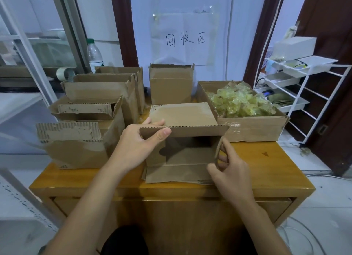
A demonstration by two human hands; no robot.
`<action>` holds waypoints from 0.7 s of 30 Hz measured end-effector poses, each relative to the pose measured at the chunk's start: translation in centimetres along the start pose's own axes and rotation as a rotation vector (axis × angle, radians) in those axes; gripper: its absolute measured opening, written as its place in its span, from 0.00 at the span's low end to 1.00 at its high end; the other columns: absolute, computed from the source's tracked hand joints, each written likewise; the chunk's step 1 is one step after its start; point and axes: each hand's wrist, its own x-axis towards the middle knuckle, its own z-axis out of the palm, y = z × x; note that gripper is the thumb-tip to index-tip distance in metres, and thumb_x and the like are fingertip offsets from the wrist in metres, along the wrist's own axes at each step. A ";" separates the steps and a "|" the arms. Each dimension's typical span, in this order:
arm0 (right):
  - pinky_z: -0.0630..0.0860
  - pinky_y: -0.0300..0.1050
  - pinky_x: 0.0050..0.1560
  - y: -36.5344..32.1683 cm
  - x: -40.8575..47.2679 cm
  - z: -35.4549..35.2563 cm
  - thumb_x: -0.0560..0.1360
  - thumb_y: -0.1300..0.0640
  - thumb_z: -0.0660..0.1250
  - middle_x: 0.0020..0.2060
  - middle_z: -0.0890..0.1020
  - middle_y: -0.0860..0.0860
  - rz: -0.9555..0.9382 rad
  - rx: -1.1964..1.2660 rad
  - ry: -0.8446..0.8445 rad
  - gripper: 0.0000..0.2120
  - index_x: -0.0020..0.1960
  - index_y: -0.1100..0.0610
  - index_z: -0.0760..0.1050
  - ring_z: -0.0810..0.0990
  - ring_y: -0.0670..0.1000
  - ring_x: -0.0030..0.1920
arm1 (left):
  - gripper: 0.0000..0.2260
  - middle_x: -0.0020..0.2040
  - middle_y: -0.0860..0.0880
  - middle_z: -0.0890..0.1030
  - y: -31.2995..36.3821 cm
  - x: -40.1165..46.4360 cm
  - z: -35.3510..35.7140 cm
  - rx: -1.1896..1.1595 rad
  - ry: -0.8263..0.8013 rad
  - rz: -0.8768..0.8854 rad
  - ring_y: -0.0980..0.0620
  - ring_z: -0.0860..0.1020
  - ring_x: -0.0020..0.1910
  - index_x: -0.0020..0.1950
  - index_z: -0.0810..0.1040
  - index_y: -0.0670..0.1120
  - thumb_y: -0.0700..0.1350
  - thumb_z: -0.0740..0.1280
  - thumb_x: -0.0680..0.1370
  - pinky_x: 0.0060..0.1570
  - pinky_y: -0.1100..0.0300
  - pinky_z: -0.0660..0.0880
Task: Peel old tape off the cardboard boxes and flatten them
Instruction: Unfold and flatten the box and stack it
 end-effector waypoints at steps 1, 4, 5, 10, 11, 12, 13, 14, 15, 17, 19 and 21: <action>0.83 0.40 0.56 0.1 -0.1 -0.6 0.76 0.63 0.71 0.62 0.81 0.41 0.024 0.087 -0.042 0.35 0.79 0.45 0.66 0.81 0.42 0.61 | 0.34 0.72 0.57 0.78 0.0 0.0 0.0 0.001 0.001 -0.001 0.60 0.62 0.79 0.66 0.83 0.58 0.76 0.67 0.67 0.77 0.40 0.66; 0.79 0.34 0.43 0.9 0.5 -2.0 0.78 0.69 0.66 0.46 0.84 0.38 0.048 0.162 -0.106 0.25 0.63 0.41 0.75 0.83 0.47 0.49 | 0.33 0.71 0.58 0.78 0.0 0.1 0.0 0.000 0.000 -0.003 0.61 0.63 0.79 0.66 0.83 0.59 0.76 0.67 0.67 0.77 0.40 0.65; 0.78 0.34 0.42 1.0 0.6 -2.3 0.78 0.70 0.66 0.45 0.84 0.37 0.045 0.166 -0.120 0.23 0.59 0.42 0.76 0.83 0.48 0.48 | 0.32 0.69 0.60 0.79 -0.1 0.1 0.0 -0.008 -0.001 -0.002 0.61 0.63 0.79 0.64 0.83 0.60 0.76 0.67 0.67 0.77 0.41 0.65; 0.81 0.36 0.56 -0.1 0.6 -2.1 0.79 0.67 0.69 0.57 0.83 0.35 -0.043 0.212 -0.127 0.31 0.70 0.34 0.71 0.80 0.40 0.61 | 0.28 0.62 0.69 0.79 -0.1 0.2 0.0 -0.032 0.005 0.008 0.62 0.63 0.78 0.61 0.84 0.62 0.75 0.68 0.68 0.77 0.41 0.65; 0.81 0.38 0.59 -0.4 0.5 -1.8 0.79 0.63 0.71 0.60 0.81 0.35 -0.057 0.200 -0.100 0.31 0.72 0.36 0.69 0.79 0.40 0.63 | 0.27 0.64 0.67 0.79 -0.1 0.2 0.0 -0.037 0.007 0.008 0.62 0.63 0.79 0.62 0.84 0.61 0.75 0.69 0.70 0.77 0.40 0.65; 0.81 0.41 0.62 -0.6 0.5 -1.5 0.79 0.60 0.72 0.64 0.79 0.36 -0.066 0.187 -0.063 0.30 0.75 0.38 0.68 0.78 0.41 0.66 | 0.27 0.66 0.64 0.80 0.0 0.2 0.0 -0.040 0.007 0.010 0.61 0.63 0.79 0.62 0.84 0.60 0.74 0.69 0.71 0.77 0.40 0.65; 0.80 0.46 0.65 -0.7 0.4 -1.2 0.79 0.56 0.73 0.67 0.78 0.37 -0.084 0.162 -0.018 0.30 0.77 0.41 0.67 0.77 0.42 0.68 | 0.27 0.67 0.63 0.80 0.0 0.2 0.0 -0.039 0.003 0.014 0.61 0.63 0.79 0.62 0.84 0.59 0.74 0.69 0.71 0.77 0.40 0.65; 0.79 0.50 0.66 -0.8 0.5 -1.0 0.79 0.54 0.73 0.68 0.78 0.38 -0.115 0.144 0.023 0.31 0.78 0.44 0.67 0.76 0.43 0.69 | 0.27 0.67 0.63 0.80 -0.1 0.2 -0.1 -0.037 -0.001 0.017 0.61 0.63 0.79 0.62 0.85 0.60 0.74 0.69 0.71 0.77 0.40 0.64; 0.79 0.50 0.66 -1.0 0.5 -0.8 0.80 0.53 0.72 0.68 0.78 0.39 -0.153 0.138 0.061 0.29 0.78 0.46 0.68 0.77 0.43 0.69 | 0.26 0.67 0.64 0.80 -0.1 0.3 -0.1 -0.035 -0.007 0.018 0.61 0.63 0.79 0.60 0.85 0.62 0.75 0.69 0.69 0.78 0.40 0.64; 0.79 0.41 0.60 -1.6 0.8 -0.5 0.81 0.52 0.71 0.63 0.82 0.41 -0.216 0.107 0.138 0.24 0.75 0.51 0.72 0.80 0.42 0.63 | 0.24 0.66 0.64 0.80 -0.2 0.3 -0.2 -0.036 -0.014 0.021 0.61 0.64 0.78 0.58 0.85 0.64 0.74 0.69 0.69 0.78 0.40 0.64; 0.71 0.26 0.49 -2.1 1.0 -0.3 0.82 0.50 0.69 0.52 0.84 0.43 -0.263 -0.016 0.255 0.18 0.68 0.57 0.78 0.81 0.37 0.48 | 0.20 0.65 0.63 0.82 -0.2 0.1 -0.2 -0.078 0.025 0.060 0.60 0.68 0.77 0.58 0.86 0.63 0.70 0.71 0.71 0.76 0.43 0.68; 0.65 0.23 0.39 -2.3 1.0 0.1 0.82 0.51 0.68 0.40 0.79 0.43 -0.291 -0.132 0.357 0.14 0.60 0.60 0.81 0.72 0.31 0.37 | 0.19 0.62 0.60 0.84 -0.2 -0.6 0.4 -0.154 0.152 0.121 0.60 0.76 0.70 0.62 0.85 0.57 0.62 0.75 0.74 0.69 0.51 0.76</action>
